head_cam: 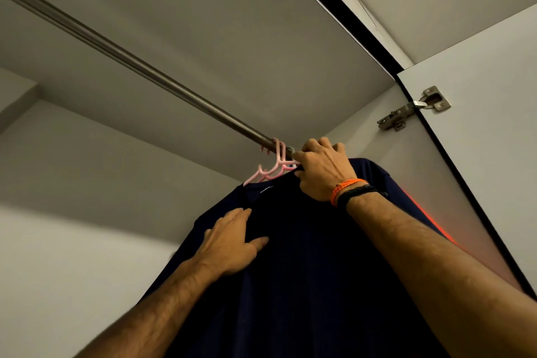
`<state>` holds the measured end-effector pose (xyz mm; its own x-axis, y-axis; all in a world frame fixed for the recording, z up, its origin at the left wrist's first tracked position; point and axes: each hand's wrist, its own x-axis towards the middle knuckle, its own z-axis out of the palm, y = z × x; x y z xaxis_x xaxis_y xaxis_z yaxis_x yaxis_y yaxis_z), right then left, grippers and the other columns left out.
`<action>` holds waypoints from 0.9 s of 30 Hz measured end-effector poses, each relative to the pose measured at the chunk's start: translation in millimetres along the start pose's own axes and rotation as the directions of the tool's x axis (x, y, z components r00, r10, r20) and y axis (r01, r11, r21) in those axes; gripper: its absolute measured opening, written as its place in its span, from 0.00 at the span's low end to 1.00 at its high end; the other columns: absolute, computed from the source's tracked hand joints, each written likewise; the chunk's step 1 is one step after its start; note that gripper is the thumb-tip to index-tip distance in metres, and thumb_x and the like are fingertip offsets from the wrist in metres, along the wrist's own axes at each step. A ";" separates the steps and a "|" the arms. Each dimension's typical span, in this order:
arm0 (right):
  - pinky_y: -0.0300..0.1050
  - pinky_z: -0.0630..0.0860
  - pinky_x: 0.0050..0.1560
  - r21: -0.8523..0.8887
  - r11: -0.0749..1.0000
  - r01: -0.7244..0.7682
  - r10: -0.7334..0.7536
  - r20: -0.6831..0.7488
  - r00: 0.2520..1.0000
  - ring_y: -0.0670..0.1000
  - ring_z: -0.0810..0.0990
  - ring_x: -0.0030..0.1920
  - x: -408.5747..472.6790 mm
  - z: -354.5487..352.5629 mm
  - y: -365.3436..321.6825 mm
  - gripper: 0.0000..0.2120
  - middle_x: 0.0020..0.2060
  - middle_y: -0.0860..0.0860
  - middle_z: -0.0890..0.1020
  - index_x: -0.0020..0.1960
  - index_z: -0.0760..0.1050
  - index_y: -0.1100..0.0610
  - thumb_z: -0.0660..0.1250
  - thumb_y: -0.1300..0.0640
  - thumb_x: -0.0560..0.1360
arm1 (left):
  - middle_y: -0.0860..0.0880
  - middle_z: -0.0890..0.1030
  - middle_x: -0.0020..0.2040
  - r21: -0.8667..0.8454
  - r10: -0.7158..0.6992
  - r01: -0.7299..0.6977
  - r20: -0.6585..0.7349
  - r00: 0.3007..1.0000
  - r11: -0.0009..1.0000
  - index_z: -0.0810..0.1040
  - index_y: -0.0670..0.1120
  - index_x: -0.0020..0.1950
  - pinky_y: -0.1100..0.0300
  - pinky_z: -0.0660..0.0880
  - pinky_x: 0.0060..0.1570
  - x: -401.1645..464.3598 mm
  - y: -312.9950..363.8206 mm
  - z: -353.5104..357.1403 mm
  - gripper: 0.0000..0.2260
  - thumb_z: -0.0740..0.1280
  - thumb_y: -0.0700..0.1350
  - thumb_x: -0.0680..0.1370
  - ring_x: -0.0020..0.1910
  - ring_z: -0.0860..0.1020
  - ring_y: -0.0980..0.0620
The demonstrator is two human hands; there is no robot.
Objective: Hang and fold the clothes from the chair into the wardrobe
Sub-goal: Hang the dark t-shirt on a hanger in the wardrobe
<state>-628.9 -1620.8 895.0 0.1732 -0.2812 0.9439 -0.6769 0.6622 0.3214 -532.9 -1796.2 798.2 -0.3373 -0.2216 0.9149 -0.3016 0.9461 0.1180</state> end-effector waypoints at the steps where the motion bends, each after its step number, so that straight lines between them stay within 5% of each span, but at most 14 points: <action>1: 0.54 0.65 0.59 0.005 1.000 0.000 0.000 -0.015 1.000 0.56 0.67 0.63 -1.9 -3.4 -2.0 0.19 0.63 0.53 0.72 0.65 0.75 0.51 0.65 0.49 0.76 | 0.50 0.62 0.77 -0.004 0.000 0.000 -0.006 1.000 1.000 0.59 0.48 0.79 0.45 0.63 0.72 -1.5 3.3 -3.5 0.35 0.67 0.60 0.77 0.74 0.64 0.49; 13: 0.54 0.68 0.63 0.261 0.961 -0.088 0.089 0.010 0.996 0.56 0.69 0.65 -90.4 -58.5 -38.1 0.23 0.64 0.52 0.73 0.68 0.72 0.53 0.68 0.46 0.75 | 0.49 0.65 0.76 -0.090 0.010 -0.014 -0.043 0.999 0.996 0.63 0.48 0.77 0.49 0.65 0.72 -88.0 28.3 -33.5 0.35 0.69 0.60 0.75 0.74 0.65 0.48; 20: 0.56 0.72 0.60 0.307 0.941 -0.138 0.130 0.046 0.990 0.55 0.74 0.58 -196.2 -108.2 -45.2 0.21 0.57 0.52 0.77 0.63 0.76 0.55 0.71 0.48 0.73 | 0.50 0.66 0.75 -0.358 0.049 -0.029 0.047 0.998 0.933 0.64 0.49 0.76 0.56 0.68 0.69 -182.9 74.7 -36.2 0.32 0.70 0.58 0.76 0.72 0.68 0.50; 27: 0.43 0.70 0.53 0.285 0.927 -0.244 0.198 0.181 0.963 0.54 0.77 0.51 -339.6 -173.4 -22.2 0.17 0.52 0.52 0.80 0.57 0.78 0.56 0.71 0.50 0.71 | 0.51 0.73 0.68 -0.537 0.060 0.039 0.166 0.984 0.843 0.72 0.50 0.70 0.54 0.70 0.67 -296.1 133.6 -10.1 0.26 0.72 0.56 0.75 0.66 0.73 0.53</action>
<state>-548.6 -1419.6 580.5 -0.0967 -0.2653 0.9593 -0.8736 0.4844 0.0459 -464.2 -1601.8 546.9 -0.4979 -0.2010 0.8436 0.2111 0.9154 0.3428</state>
